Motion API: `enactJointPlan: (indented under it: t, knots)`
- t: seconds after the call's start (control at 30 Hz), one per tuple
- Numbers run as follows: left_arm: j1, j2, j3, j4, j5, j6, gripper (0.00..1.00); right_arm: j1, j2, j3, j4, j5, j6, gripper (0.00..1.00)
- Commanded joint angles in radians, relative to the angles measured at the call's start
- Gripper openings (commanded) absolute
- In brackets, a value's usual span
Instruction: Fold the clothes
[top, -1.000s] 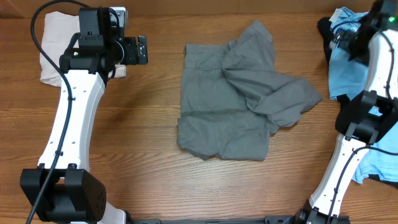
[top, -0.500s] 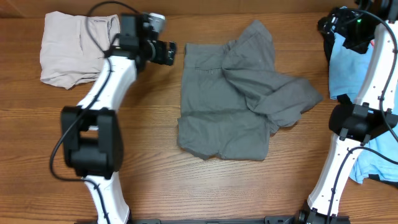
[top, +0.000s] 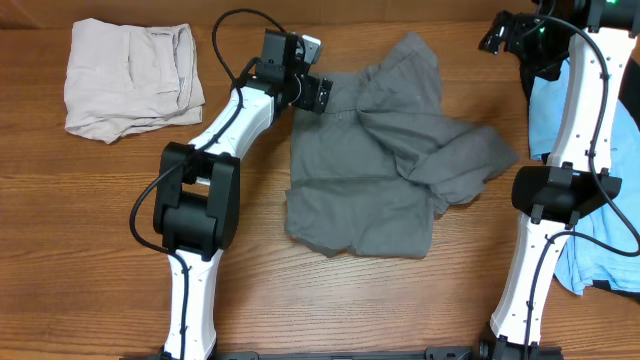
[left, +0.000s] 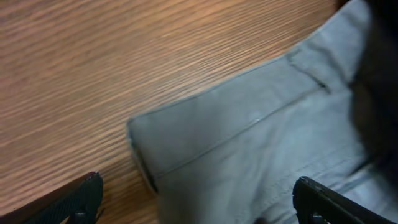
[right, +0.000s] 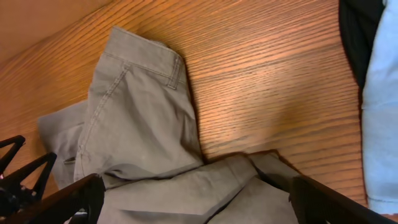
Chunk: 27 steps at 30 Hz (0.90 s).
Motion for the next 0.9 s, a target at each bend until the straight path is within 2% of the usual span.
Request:
enactJointPlan:
  t: [0.0, 0.2, 0.27, 0.3, 0.37, 0.4, 0.43, 0.47, 0.63, 0.87]
  knots:
    - [-0.002, 0.042, 0.03, 0.004, -0.028, -0.037, 1.0, -0.005, -0.016, 0.018, 0.001, 0.005, -0.001, 0.99]
    - [-0.011, 0.089, 0.03, 0.024, -0.024, -0.105, 0.97, -0.005, -0.016, 0.018, 0.001, 0.004, 0.0, 0.99]
    - [-0.017, 0.109, 0.03, 0.037, -0.023, -0.144, 0.9, -0.005, -0.016, 0.018, 0.001, 0.003, 0.0, 0.96]
    - [-0.023, 0.117, 0.03, 0.048, -0.014, -0.15, 0.81, -0.005, -0.016, 0.018, 0.001, 0.0, 0.0, 0.95]
    - [-0.032, 0.119, 0.03, 0.075, -0.01, -0.148, 0.57, -0.005, -0.016, 0.018, 0.001, 0.0, 0.004, 0.92]
    - [-0.036, 0.119, 0.03, 0.104, -0.01, -0.148, 0.33, -0.005, -0.016, 0.018, 0.001, 0.0, 0.005, 0.91]
    - [-0.038, 0.119, 0.03, 0.125, -0.01, -0.148, 0.16, -0.005, -0.016, 0.018, 0.001, 0.0, 0.005, 0.91]
    - [-0.038, 0.119, 0.03, 0.145, -0.009, -0.149, 0.04, -0.005, -0.016, 0.018, 0.001, 0.0, 0.005, 0.89]
    - [-0.021, 0.054, 0.031, 0.134, -0.009, -0.174, 0.04, -0.005, -0.016, 0.018, 0.001, -0.018, 0.007, 0.86]
    - [0.034, -0.251, 0.076, -0.084, -0.05, -0.174, 0.04, 0.005, -0.016, 0.018, 0.001, -0.119, 0.006, 0.81]
